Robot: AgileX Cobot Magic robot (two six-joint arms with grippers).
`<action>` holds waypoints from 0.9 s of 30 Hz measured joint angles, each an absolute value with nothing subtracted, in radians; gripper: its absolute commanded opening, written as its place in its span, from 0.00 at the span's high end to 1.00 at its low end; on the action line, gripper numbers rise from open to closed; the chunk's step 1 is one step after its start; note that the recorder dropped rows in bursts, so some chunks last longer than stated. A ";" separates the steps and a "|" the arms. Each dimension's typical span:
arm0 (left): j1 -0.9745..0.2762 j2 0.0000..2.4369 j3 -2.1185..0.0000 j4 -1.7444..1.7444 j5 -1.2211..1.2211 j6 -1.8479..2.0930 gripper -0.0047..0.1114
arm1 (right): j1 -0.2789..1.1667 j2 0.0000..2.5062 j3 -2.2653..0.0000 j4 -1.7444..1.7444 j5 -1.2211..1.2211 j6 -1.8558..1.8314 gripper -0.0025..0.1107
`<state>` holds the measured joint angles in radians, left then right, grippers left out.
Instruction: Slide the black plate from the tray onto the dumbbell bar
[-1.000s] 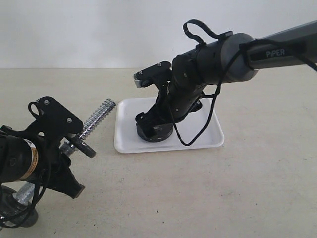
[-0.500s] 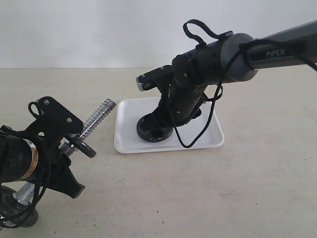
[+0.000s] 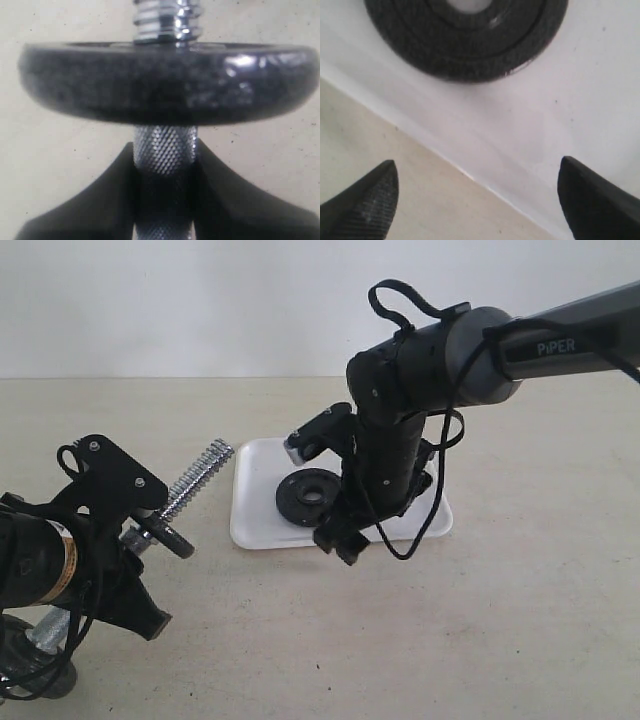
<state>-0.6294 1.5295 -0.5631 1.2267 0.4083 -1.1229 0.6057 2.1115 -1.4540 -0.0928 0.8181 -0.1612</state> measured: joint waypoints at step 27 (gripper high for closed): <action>-0.629 1.529 -0.563 1.226 0.408 -1.123 0.92 | 0.618 2.111 -1.454 -0.211 0.799 -0.161 0.47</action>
<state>-0.6294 1.5295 -0.5631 1.2261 0.4083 -1.1229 0.6178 2.1115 -1.4540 -0.2109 0.7990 -0.1607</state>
